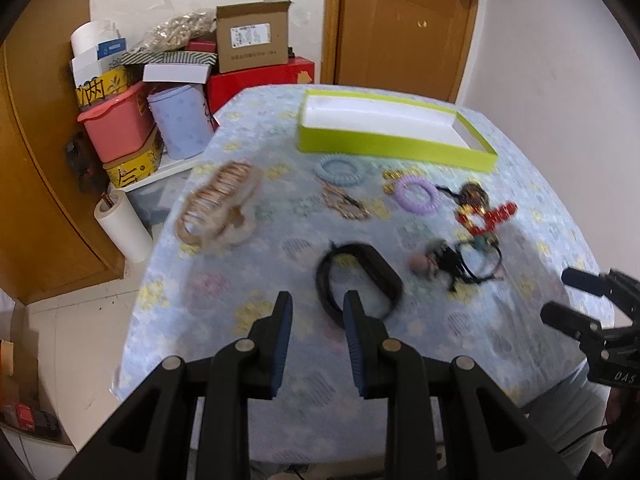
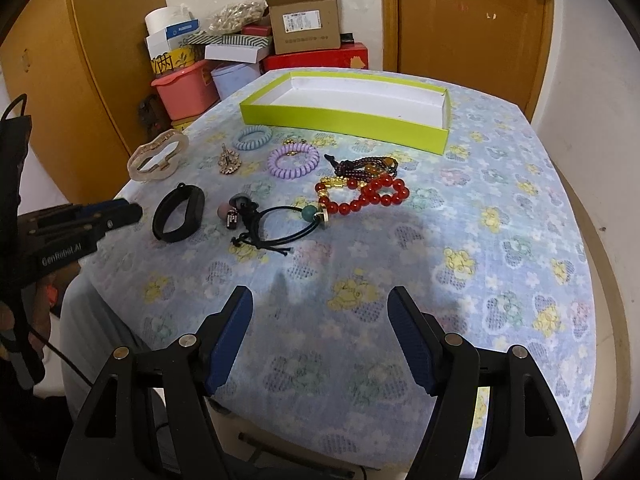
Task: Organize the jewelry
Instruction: 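Grasp the beige claw hair clip with the left tool while the right tool grasps the red bead bracelet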
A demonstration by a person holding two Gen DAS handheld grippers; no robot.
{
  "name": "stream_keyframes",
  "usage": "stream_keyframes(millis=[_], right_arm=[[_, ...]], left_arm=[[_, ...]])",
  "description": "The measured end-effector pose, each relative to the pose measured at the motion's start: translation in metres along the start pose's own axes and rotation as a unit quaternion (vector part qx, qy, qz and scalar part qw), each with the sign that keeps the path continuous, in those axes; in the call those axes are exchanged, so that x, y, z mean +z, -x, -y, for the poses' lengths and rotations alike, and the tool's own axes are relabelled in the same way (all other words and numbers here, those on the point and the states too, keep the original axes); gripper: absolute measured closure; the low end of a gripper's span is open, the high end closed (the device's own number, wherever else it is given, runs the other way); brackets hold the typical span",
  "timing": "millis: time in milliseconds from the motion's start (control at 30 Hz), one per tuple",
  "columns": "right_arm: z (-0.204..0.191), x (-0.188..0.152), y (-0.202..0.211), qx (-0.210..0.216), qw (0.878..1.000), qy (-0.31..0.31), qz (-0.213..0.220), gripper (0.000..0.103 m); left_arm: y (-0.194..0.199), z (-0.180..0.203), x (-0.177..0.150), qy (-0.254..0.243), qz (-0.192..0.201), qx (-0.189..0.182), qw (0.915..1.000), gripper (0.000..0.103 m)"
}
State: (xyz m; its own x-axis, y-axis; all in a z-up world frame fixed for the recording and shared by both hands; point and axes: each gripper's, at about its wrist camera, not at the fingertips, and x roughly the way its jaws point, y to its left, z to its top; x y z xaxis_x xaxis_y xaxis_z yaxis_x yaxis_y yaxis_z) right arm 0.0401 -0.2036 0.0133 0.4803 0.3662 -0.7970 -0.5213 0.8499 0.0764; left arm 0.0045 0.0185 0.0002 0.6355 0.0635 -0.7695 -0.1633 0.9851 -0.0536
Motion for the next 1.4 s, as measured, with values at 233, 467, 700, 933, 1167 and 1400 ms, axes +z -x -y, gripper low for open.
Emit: stream_keyframes(millis=[233, 467, 700, 933, 1167, 1400], right_arm=[[-0.003, 0.015, -0.013, 0.002, 1.000, 0.011, -0.004, 0.033], [0.003, 0.030, -0.028, 0.004, 1.000, 0.011, -0.005, 0.033], [0.010, 0.041, -0.041, 0.003, 1.000, 0.006, -0.010, 0.033], [0.018, 0.050, -0.052, -0.002, 1.000, 0.001, -0.013, 0.033], [0.022, 0.054, -0.057, 0.001, 1.000, -0.003, -0.012, 0.033], [0.024, 0.053, -0.058, 0.002, 1.000, -0.005, -0.012, 0.033]], left_arm=[[-0.010, -0.041, 0.023, 0.033, 0.017, 0.011, 0.9993, 0.064], [-0.028, -0.065, 0.043, 0.029, 0.023, 0.006, 0.9993, 0.045], [-0.052, -0.069, 0.052, 0.006, 0.009, -0.004, 0.9999, 0.044], [-0.060, -0.073, 0.055, -0.002, 0.013, -0.028, 0.9995, 0.044], [-0.060, -0.080, 0.062, -0.028, 0.032, -0.048, 0.9980, 0.044], [-0.065, -0.084, 0.071, -0.067, 0.036, -0.068, 0.9948, 0.044]])
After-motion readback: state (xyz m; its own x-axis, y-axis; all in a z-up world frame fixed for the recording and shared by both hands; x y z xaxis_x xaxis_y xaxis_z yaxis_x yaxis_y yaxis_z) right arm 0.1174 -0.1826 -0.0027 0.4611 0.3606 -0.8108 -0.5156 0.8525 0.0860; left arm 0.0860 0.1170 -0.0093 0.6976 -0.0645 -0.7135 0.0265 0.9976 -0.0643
